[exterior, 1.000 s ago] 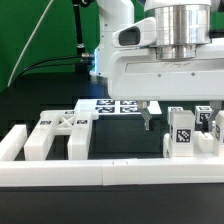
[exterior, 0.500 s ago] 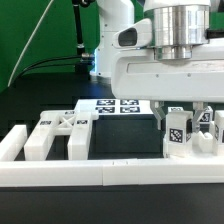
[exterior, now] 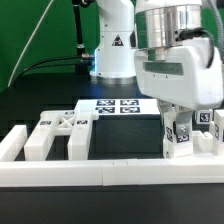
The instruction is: Assemble chair
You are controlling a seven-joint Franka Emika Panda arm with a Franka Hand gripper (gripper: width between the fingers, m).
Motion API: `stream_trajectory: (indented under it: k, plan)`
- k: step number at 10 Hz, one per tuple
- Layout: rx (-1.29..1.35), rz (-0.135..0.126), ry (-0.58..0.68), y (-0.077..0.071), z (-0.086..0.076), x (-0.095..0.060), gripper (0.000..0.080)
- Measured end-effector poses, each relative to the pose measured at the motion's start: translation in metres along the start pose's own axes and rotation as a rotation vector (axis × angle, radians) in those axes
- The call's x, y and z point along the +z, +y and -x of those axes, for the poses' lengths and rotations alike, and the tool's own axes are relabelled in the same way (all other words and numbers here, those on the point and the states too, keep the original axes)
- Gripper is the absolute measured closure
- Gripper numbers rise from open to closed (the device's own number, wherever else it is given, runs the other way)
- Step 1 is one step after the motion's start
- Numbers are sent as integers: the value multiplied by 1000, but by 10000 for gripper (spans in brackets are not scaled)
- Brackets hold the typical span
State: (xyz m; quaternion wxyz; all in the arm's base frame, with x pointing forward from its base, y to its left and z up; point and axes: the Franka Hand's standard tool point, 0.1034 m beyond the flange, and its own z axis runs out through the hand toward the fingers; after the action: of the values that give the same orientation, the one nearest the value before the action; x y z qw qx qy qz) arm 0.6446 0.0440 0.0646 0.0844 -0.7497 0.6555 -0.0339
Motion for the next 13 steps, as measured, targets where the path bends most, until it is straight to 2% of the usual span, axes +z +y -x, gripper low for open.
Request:
stream_trajectory:
  k: [2,4,5,6,7,8,9,11,12,13]
  plan:
    - [263,-4,-25,1,4,1,514]
    - [279,-4,-25,1,5,1,498]
    - [124,-8,-19,0,5,1,498]
    - [-53,-17,-15,-1,4,1,302]
    - [-246,-17,-18,-2,3,0,198]
    - [-382,-20,-20,-3,7,-1,164]
    - [-471,-31,-8,-3,7,-1,164]
    - [-605,-28,-4,-2,4,-1,152]
    - [-681,-26,0,-2,4,-1,151]
    - [-876,-2,29,-6,7,-1,151]
